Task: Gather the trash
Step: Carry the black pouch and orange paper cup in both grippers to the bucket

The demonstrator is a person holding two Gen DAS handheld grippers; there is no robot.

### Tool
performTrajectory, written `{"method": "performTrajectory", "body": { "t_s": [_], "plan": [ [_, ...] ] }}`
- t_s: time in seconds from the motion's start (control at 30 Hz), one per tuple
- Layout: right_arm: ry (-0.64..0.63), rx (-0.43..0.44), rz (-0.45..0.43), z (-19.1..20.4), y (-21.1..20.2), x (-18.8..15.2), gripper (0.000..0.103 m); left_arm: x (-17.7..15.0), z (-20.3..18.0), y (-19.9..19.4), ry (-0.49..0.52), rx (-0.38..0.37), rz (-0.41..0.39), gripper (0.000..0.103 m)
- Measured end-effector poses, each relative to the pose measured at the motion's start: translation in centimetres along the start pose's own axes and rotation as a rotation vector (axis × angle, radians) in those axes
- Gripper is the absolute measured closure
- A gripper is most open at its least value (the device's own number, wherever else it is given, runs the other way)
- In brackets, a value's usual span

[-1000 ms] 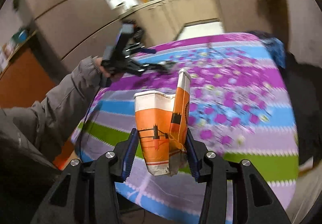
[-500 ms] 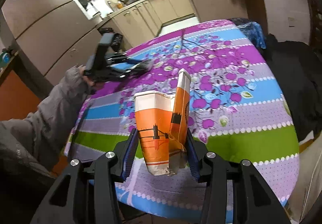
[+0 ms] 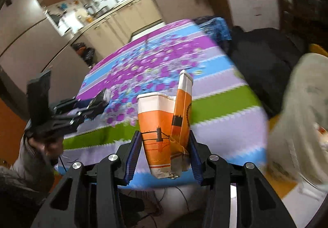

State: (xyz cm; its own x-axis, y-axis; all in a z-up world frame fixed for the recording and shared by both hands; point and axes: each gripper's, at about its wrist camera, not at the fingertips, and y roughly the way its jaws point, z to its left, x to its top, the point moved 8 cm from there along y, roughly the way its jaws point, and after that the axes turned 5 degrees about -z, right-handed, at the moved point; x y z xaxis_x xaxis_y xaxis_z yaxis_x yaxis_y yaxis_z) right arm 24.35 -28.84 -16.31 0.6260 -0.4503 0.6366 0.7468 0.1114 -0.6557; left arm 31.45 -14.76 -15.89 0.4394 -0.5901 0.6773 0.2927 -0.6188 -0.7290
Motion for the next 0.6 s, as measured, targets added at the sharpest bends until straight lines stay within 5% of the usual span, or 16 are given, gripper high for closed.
{"method": "performTrajectory", "body": {
  "t_s": [0.33,0.6],
  "plan": [
    [0.076,-0.421,-0.184,-13.2,-17.0,3.8,0.058,11.8,-20.0,3.9,0.166,-0.173,-0.097,0.061],
    [0.151,-0.552,-0.136,-22.0,-19.0,6.9,0.057,18.9,-30.1,10.2,0.242,-0.150,-0.090,0.061]
  ]
}}
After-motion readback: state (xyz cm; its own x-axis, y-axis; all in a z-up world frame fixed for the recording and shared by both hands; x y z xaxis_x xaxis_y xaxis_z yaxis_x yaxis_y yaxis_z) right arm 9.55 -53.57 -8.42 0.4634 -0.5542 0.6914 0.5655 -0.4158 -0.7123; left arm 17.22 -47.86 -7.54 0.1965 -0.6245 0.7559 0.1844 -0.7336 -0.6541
